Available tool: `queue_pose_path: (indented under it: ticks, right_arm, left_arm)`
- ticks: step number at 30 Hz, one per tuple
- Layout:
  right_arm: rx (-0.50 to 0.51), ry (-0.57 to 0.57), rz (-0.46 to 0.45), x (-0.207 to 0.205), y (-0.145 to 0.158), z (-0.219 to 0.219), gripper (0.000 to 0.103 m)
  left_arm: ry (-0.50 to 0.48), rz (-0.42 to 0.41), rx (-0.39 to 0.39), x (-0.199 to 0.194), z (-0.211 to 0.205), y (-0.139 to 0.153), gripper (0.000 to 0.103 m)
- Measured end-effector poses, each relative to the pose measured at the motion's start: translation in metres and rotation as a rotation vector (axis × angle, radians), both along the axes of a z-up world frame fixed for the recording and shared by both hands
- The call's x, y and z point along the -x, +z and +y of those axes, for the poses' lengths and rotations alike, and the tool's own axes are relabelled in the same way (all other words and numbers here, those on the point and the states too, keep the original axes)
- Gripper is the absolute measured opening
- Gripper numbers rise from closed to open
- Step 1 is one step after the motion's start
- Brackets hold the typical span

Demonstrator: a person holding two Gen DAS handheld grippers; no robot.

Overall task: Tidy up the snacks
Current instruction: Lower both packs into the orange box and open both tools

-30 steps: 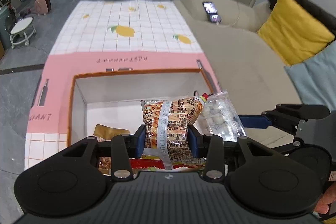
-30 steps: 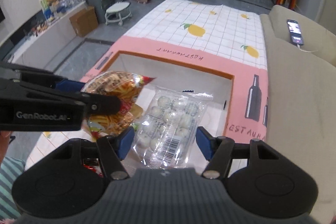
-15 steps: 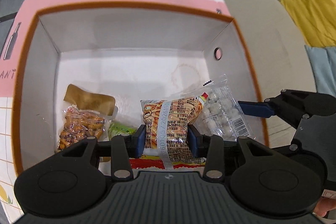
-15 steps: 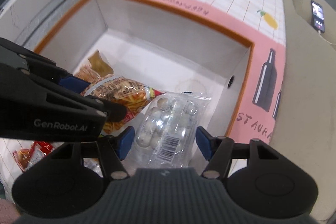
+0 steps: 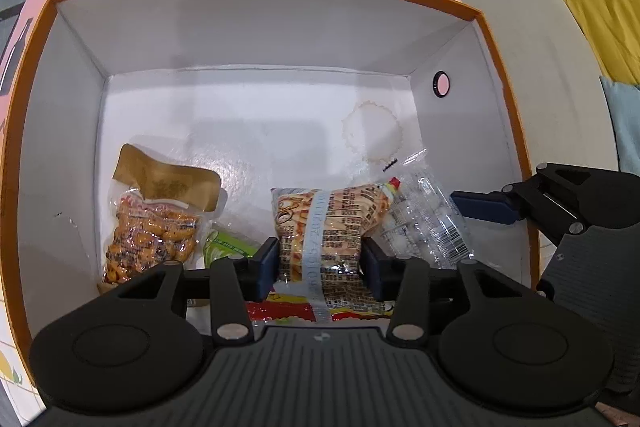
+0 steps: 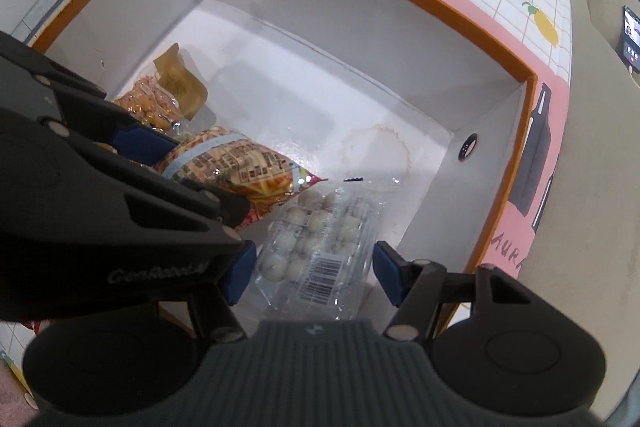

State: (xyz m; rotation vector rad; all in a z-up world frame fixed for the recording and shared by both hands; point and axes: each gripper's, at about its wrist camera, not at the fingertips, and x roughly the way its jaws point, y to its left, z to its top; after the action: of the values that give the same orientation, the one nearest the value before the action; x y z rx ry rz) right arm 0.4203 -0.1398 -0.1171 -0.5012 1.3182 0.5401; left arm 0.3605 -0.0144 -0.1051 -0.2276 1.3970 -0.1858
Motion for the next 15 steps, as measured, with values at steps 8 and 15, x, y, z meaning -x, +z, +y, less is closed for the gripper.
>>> queue_pose_path:
  ticks: [8,15]
  right_arm:
    - [0.038,-0.02,-0.009,0.0,0.004,-0.001,0.066]
    - [0.041,-0.024,-0.033,0.011,0.019,-0.004,0.071]
  left_arm:
    - [0.025,-0.008,0.03,0.006,0.008,0.006,0.077]
    - [0.027,-0.063,0.011,0.016,0.012,0.03,0.078]
